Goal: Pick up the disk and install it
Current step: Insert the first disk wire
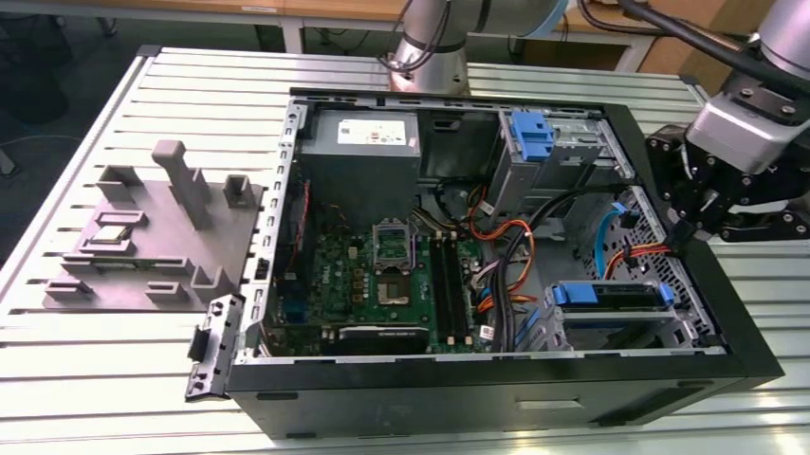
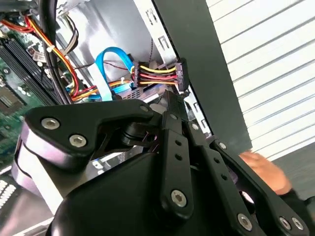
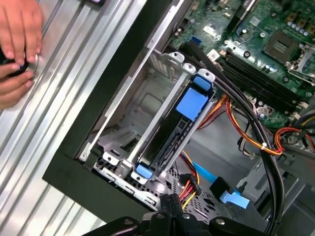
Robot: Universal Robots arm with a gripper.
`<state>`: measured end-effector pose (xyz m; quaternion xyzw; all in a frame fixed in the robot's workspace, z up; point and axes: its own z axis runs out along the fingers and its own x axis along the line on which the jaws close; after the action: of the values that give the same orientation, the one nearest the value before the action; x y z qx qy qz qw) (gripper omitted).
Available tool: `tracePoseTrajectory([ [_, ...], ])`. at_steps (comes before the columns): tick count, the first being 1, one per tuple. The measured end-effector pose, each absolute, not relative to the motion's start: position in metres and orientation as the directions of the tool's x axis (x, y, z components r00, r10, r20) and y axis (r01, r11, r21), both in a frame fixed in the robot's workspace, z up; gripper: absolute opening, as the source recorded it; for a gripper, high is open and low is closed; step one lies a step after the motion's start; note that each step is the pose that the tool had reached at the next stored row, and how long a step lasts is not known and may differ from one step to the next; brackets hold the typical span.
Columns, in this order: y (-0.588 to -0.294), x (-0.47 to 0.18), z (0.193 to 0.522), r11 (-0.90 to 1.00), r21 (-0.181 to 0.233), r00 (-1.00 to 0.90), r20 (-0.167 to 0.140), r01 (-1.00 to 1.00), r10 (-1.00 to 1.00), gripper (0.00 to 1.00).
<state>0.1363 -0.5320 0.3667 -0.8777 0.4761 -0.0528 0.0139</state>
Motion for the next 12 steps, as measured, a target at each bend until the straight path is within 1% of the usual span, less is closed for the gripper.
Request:
tracePoseTrajectory([
  [6,-0.5321,0.1366,0.3650,-0.613,-0.077,0.608,0.081,-0.786,-0.790,0.11],
  [7,-0.5320,0.1368,0.3649,-0.617,-0.076,0.612,0.083,-0.783,-0.786,0.18],
  [10,-0.5314,0.1386,0.3649,-0.620,-0.061,0.613,0.101,-0.782,-0.784,0.18],
  [12,-0.5309,0.1404,0.3646,-0.620,-0.059,0.613,0.104,-0.782,-0.783,0.18],
])
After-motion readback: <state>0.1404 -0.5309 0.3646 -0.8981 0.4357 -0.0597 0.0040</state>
